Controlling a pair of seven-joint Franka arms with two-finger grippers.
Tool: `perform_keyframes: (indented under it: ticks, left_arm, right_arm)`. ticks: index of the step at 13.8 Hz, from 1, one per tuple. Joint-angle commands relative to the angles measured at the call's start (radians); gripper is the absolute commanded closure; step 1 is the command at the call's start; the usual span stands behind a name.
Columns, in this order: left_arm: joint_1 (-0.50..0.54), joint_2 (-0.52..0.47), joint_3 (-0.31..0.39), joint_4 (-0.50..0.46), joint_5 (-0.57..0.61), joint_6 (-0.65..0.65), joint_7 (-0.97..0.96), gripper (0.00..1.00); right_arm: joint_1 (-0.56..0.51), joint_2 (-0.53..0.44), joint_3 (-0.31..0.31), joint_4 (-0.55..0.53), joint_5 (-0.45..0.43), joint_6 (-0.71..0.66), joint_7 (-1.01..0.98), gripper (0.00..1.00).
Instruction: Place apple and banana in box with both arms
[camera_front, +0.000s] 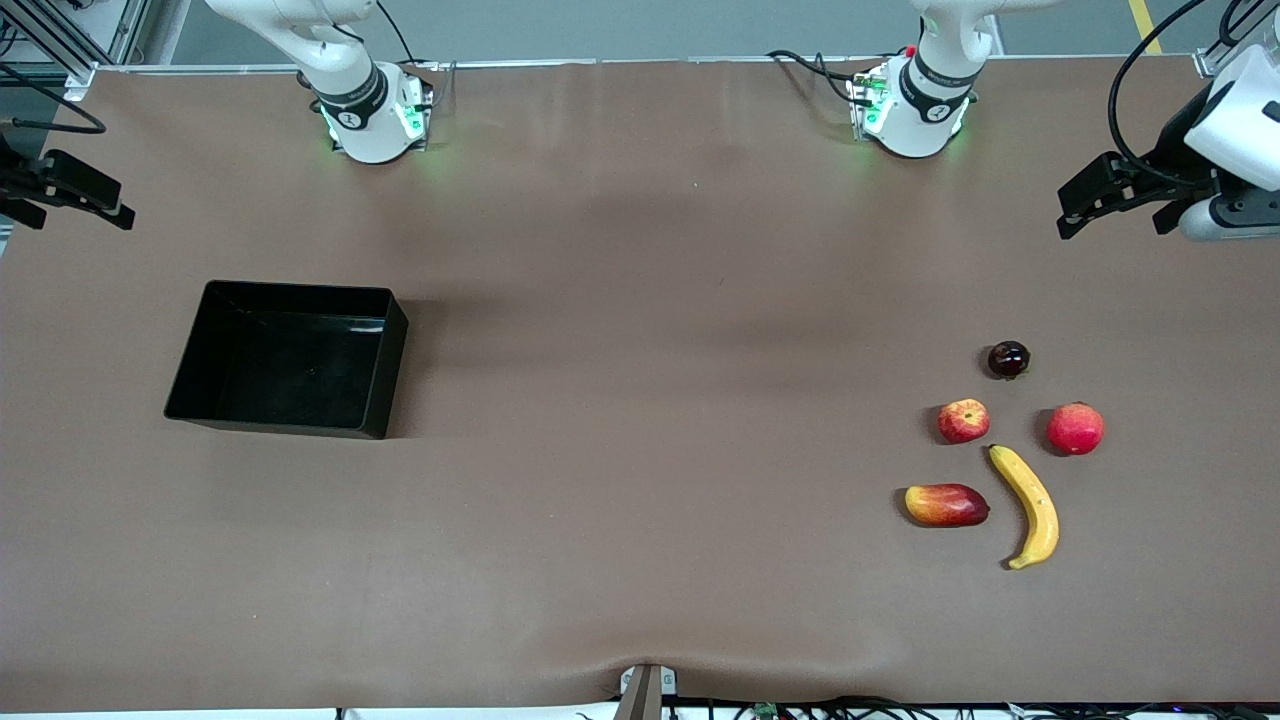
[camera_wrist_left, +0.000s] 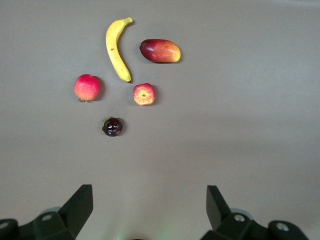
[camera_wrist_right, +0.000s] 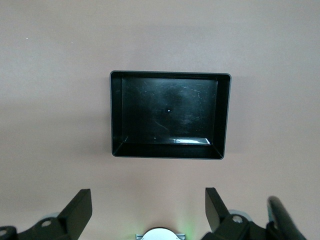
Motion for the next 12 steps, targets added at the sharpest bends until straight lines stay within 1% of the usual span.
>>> perform_keyframes:
  ticks: [1,6,8,9,12]
  left_arm:
    - [0.001,0.001,-0.005,0.011,0.001,-0.026,0.001,0.00]
    - [0.004,0.003,-0.004,0.017,0.004,-0.028,0.007,0.00]
    - [-0.003,0.006,-0.004,0.023,0.066,-0.026,0.009,0.00]
    - [-0.003,0.006,-0.005,0.022,0.079,-0.026,0.003,0.00]
    - [0.004,0.076,-0.004,0.019,0.097,0.000,0.013,0.00]
  right_arm:
    - [-0.010,-0.025,0.001,-0.019,-0.012,0.001,0.000,0.00]
    - [-0.015,-0.025,0.001,-0.020,-0.012,0.001,0.000,0.00]
    - [-0.016,-0.025,0.001,-0.020,-0.012,0.003,-0.006,0.00]
    - [-0.016,-0.025,0.001,-0.020,-0.012,0.001,-0.006,0.00]
    - [-0.016,-0.025,0.001,-0.020,-0.012,0.003,-0.008,0.00]
